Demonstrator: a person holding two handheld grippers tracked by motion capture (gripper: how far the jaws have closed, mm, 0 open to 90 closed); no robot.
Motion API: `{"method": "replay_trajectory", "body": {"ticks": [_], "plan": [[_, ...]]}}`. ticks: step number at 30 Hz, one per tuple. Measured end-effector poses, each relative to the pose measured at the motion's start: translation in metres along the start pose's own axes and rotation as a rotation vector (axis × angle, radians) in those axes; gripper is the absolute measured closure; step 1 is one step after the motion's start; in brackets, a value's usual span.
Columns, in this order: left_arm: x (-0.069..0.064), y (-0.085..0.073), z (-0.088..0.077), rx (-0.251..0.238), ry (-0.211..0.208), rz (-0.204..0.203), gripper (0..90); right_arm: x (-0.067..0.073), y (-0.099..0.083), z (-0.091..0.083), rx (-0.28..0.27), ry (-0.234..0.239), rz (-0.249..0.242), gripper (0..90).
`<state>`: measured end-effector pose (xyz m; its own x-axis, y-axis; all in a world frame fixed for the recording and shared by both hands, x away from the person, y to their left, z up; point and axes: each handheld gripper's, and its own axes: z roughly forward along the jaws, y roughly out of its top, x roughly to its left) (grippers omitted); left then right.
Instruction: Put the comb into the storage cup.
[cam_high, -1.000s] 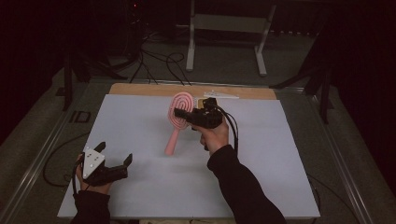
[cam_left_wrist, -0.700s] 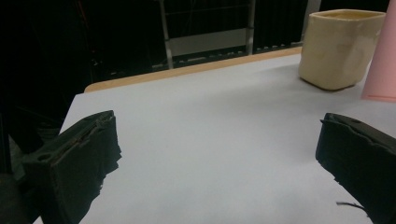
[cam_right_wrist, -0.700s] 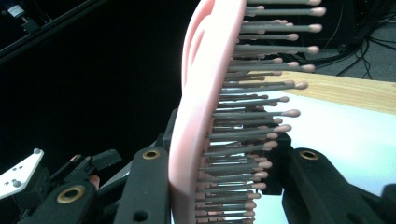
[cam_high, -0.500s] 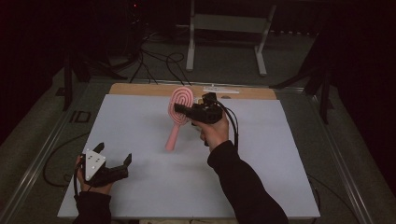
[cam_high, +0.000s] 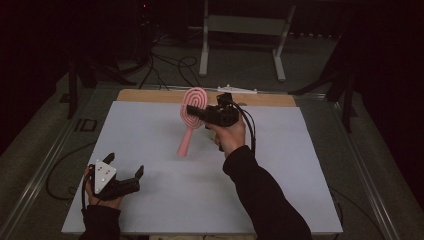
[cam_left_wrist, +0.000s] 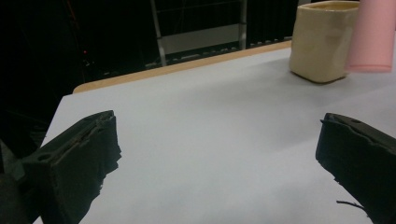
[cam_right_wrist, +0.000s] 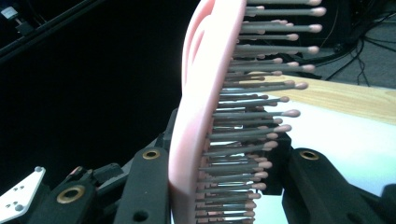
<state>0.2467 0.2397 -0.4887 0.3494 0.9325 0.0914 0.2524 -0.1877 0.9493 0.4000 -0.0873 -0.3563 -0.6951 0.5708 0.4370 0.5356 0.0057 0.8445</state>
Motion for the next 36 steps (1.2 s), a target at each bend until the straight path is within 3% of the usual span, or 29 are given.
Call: {"method": "replay_trajectory", "body": {"ticks": [11, 20, 27, 36], "plan": [[0.001, 0.000, 0.001, 0.014, -0.016, -0.011, 0.1, 0.000, 0.011, 0.005, 0.002, -0.007, -0.001, 63.9], [0.001, 0.000, 0.000, 0.001, 0.000, -0.009, 0.2, 0.001, 0.019, 0.009, 0.003, -0.016, -0.015, 64.0], [0.000, 0.000, 0.000, 0.001, -0.001, -0.006, 0.1, -0.005, 0.024, 0.009, 0.013, -0.043, -0.016, 64.0], [-0.001, 0.000, 0.001, 0.004, -0.005, -0.001, 0.2, -0.012, 0.028, 0.007, -0.019, -0.054, -0.030, 64.1]]}}
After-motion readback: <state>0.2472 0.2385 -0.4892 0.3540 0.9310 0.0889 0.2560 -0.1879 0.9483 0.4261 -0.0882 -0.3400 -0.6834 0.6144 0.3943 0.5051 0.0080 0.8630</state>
